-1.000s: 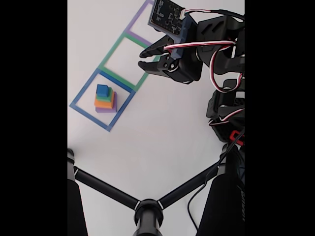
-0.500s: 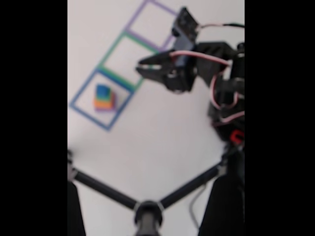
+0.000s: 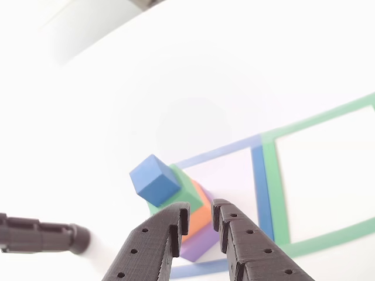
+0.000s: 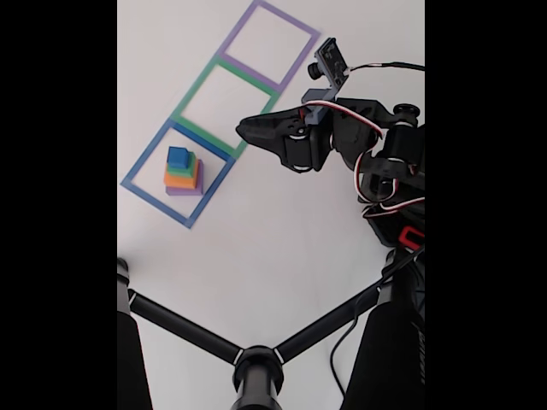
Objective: Tower of hanoi
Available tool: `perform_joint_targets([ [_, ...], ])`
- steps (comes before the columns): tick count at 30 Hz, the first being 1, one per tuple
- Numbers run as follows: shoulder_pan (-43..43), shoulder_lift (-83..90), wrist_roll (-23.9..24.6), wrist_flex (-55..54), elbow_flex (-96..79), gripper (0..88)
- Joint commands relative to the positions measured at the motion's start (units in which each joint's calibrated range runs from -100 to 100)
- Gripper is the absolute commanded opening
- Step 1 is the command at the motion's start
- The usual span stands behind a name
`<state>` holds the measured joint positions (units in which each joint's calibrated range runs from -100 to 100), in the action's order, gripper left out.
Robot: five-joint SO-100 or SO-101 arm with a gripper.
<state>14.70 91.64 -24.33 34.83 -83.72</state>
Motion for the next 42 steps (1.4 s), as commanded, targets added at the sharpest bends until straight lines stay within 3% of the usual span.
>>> perform_joint_targets([
  [1, -0.12, 3.67, 7.51, -5.11, -4.46, 0.0],
  [4, -0.03, 6.1, 12.42, -6.25, -8.64, 0.0],
  [9, 0.07, 8.12, 24.59, -5.92, -12.91, 0.0],
  [16, 0.26, 8.12, 49.44, -0.9, -14.46, 0.0],
  [24, 0.17, 8.12, 70.07, 7.92, -15.46, 0.0],
  [34, -0.89, 8.12, 85.28, 19.74, -15.73, 0.0],
  [42, -1.27, 8.2, 90.35, 23.31, -14.55, 0.0],
])
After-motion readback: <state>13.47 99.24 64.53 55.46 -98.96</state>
